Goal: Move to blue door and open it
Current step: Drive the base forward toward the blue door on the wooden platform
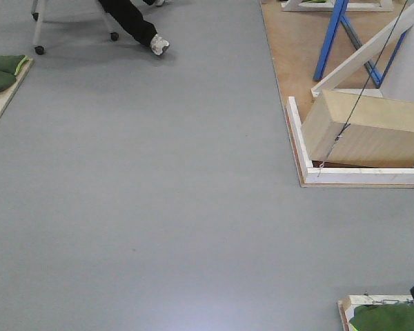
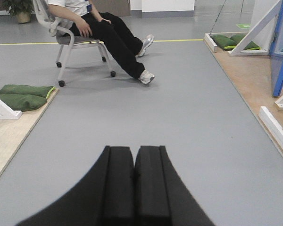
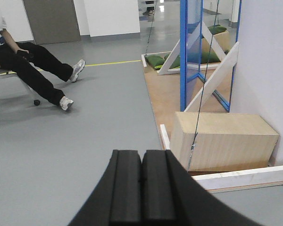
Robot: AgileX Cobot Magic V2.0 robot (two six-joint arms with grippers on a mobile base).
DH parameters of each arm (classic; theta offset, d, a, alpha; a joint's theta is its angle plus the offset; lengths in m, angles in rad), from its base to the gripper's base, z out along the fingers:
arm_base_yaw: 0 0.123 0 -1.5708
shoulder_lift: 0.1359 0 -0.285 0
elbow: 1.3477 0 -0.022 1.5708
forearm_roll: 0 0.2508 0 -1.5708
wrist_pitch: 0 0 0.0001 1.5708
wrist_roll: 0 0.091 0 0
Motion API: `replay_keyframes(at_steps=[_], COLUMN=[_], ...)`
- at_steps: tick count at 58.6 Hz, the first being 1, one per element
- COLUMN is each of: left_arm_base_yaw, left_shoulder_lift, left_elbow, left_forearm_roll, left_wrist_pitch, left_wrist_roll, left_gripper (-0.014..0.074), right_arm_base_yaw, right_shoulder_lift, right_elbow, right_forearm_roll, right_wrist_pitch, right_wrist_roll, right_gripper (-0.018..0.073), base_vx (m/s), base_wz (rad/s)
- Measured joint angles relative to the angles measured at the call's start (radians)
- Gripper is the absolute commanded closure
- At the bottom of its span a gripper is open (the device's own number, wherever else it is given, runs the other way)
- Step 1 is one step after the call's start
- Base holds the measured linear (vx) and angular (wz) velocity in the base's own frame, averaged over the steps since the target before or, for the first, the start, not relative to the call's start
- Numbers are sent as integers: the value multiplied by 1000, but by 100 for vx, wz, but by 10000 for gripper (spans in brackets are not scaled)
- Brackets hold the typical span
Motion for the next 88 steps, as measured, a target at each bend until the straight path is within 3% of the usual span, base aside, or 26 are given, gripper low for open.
replay_keyframes(at_steps=[70, 80, 88], left_arm_base_yaw=[-1, -27, -12], left_shoulder_lift=[0, 0, 0], left_elbow=[0, 0, 0], left_forearm_roll=[0, 0, 0], left_wrist_pitch=[0, -1, -1], left_wrist_roll=[0, 0, 0], left_gripper=[524, 524, 524], right_arm_base_yaw=[0, -55, -81], right_shoulder_lift=[0, 0, 0], right_elbow=[0, 0, 0], right_forearm_roll=[0, 0, 0], right_wrist_pitch=[0, 0, 0], right_wrist_roll=[0, 0, 0], right_gripper=[551, 551, 551], base_vx=[5, 13, 8], base_wz=[1, 0, -4])
